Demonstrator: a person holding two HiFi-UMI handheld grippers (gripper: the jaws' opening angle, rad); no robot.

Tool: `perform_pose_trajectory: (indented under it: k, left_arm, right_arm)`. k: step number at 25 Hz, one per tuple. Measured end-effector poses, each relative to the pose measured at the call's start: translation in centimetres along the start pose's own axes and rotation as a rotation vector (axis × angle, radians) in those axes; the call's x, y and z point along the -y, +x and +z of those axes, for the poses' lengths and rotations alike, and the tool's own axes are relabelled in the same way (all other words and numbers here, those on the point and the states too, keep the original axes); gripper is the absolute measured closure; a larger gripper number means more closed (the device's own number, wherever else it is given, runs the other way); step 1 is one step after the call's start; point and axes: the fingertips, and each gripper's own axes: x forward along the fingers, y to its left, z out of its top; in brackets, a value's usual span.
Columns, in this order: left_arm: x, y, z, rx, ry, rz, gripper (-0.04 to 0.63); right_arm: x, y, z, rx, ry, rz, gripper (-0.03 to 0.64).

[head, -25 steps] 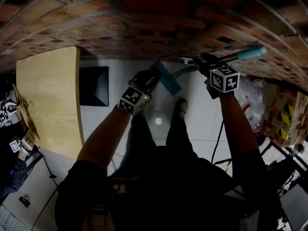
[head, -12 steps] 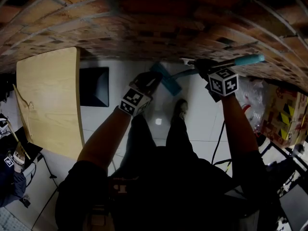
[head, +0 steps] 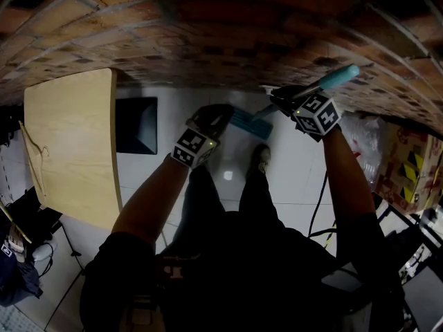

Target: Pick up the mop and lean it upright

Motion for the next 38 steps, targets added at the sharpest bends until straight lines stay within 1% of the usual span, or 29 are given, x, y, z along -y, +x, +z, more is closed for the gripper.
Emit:
perform_pose_trajectory:
  k: [4, 7, 9, 13, 17, 19, 20, 21, 22, 27, 31, 33, 35, 38]
  left_arm:
    - [0.0, -0.1, -0.2, -0.003, -0.009, 0.001, 0.584]
    - [-0.1, -0.1, -0.4, -0.006, -0.017, 0.004, 0.584]
    - [0.0, 0.0, -0.7, -0.01, -0.015, 0.0, 0.584]
    - [0.2, 0.1, -0.7, -0.012, -0.009, -0.007, 0.584]
    - [0.3, 0.3, -0.6, -0.016, -0.011, -0.007, 0.584]
    - [0.4, 0.3, -0.6, -0.019, -0.009, -0.011, 0.584]
    - [0.5, 0.4, -0.5, -0.019, -0.006, -0.012, 0.584]
    - [0.5, 0.4, -0.5, -0.019, -0.003, -0.013, 0.584]
    - [0.5, 0.4, -0.5, -0.018, -0.002, -0.013, 0.584]
    - [0.4, 0.4, -0.4, -0.013, -0.008, -0.007, 0.584]
    - [0.6, 0.3, -0.3, -0.014, -0.003, -0.008, 0.584]
    - [0.5, 0.2, -0.1, -0.013, -0.003, -0.007, 0.584]
    - [0.5, 0.2, 0.0, -0.012, -0.008, -0.004, 0.584]
    - [0.4, 0.1, 0.3, -0.008, -0.017, 0.003, 0.584]
  right_arm:
    - [1.4, -0.2, -0.2, 0.022, 0.063, -0.021, 0.538]
    - [1.7, -0.4, -0.1, 0.063, 0.117, -0.016, 0.529]
    - [1.6, -0.8, 0.7, 0.1, 0.147, -0.013, 0.52]
    - [1.9, -1.3, 0.8, 0.154, 0.216, -0.01, 0.5]
    - [2.2, -1.7, 0.4, 0.17, 0.253, -0.011, 0.494]
    - [2.8, -1.7, -0.7, 0.162, 0.279, -0.025, 0.482]
    - [3.2, -1.6, -1.2, 0.159, 0.292, -0.035, 0.488]
    - [3.4, -1.7, -1.3, 0.16, 0.3, -0.042, 0.476]
    - [3.5, -1.8, -1.1, 0.167, 0.302, -0.046, 0.45]
    - [4.1, -1.8, -1.6, 0.162, 0.306, -0.092, 0.43]
    - [4.3, -2.0, -2.6, 0.147, 0.336, -0.126, 0.38]
    - [4.1, -2.4, -2.5, 0.162, 0.342, -0.138, 0.355]
    - [3.7, -2.9, -2.4, 0.183, 0.346, -0.152, 0.347]
    - [3.8, -3.0, -4.9, 0.181, 0.373, -0.172, 0.345]
